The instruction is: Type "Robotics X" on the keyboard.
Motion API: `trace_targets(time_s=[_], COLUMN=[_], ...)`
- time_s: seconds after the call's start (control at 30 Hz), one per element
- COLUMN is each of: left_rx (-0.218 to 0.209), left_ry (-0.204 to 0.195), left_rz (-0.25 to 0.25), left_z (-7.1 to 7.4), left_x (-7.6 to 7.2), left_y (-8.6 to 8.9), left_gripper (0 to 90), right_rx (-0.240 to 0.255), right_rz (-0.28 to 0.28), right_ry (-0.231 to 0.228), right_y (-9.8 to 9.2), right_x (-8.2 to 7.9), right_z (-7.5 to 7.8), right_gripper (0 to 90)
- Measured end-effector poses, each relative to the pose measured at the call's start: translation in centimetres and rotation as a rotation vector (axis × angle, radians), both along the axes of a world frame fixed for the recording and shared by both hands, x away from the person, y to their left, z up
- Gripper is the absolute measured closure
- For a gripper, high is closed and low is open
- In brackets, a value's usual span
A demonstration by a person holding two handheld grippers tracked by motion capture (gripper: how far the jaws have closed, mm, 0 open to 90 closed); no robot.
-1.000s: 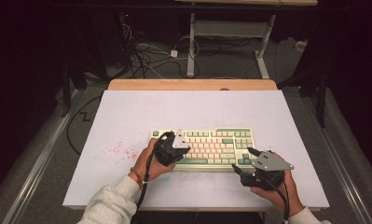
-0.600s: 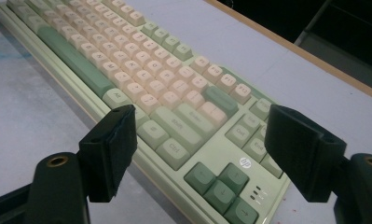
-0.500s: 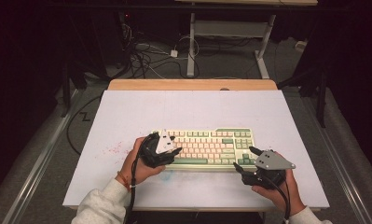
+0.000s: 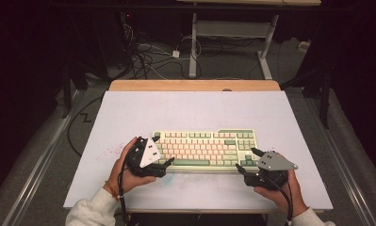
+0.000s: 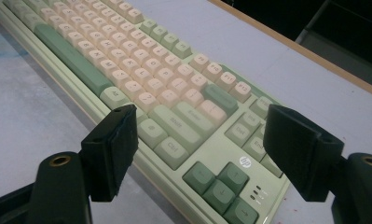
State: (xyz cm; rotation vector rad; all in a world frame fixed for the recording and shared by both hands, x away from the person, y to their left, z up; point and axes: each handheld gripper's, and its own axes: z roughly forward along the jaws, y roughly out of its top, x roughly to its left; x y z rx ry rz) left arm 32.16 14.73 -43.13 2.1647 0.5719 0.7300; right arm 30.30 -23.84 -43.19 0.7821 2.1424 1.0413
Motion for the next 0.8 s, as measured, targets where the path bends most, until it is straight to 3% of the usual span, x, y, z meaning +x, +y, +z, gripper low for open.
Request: trace_targets(time_s=[0.47,0.57,0.8], left_rx=[0.049,0.043,0.021], left_ry=[0.009,0.019,0.058], left_rz=[0.066,0.079,0.108], left_z=[-1.8,-2.0,-2.6], left_x=[-1.7,-1.9,-2.4], left_y=[3.0,3.6,4.9], left_gripper=[16.9,16.9,16.9], right_rx=[-0.001,0.001,0.038], right_rz=[0.01,0.026,0.066], right_ry=[0.015,0.016,0.056], right_y=[0.6,0.8,1.6], right_x=[0.8,0.9,2.0], right_z=[-0.1,0.0,0.7], right_gripper=[30.3,38.6,71.4])
